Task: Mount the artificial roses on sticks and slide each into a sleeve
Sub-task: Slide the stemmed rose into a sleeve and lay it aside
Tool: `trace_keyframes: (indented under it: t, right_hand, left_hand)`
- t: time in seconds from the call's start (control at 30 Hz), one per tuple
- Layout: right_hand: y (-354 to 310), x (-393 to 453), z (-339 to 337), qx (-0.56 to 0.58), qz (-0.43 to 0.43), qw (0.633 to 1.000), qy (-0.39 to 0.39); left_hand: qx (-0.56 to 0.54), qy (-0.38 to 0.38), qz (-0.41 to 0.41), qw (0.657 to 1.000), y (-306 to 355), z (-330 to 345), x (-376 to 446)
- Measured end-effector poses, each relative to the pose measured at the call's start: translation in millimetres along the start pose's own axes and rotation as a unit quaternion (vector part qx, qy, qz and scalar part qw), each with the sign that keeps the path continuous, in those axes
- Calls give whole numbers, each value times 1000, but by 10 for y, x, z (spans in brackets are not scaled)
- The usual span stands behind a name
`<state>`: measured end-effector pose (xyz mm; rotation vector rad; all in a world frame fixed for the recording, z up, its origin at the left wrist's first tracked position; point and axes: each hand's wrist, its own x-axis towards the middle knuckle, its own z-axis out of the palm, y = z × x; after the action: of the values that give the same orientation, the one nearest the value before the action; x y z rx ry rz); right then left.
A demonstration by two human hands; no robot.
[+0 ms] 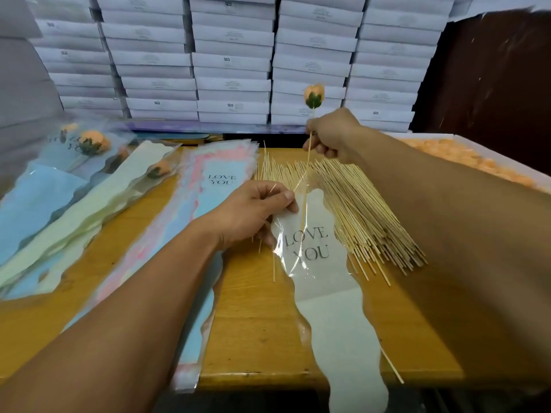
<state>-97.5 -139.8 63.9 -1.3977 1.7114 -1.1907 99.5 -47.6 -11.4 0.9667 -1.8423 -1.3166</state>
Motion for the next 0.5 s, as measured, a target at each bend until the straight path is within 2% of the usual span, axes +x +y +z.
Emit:
trace_keyframes:
  t: [0.17, 0.37, 0.5]
  right_hand:
    - [129, -216, 122, 96, 45, 990, -92]
    - [292, -537, 174, 158, 73, 975, -135]
    - [377, -710, 123, 161, 44, 975, -146]
  left_hand:
    - [-57, 32, -9, 998, 34, -10, 22]
    - [-123, 46, 1, 991, 6, -36, 57]
    - [-137, 61, 7, 989, -14, -27, 68]
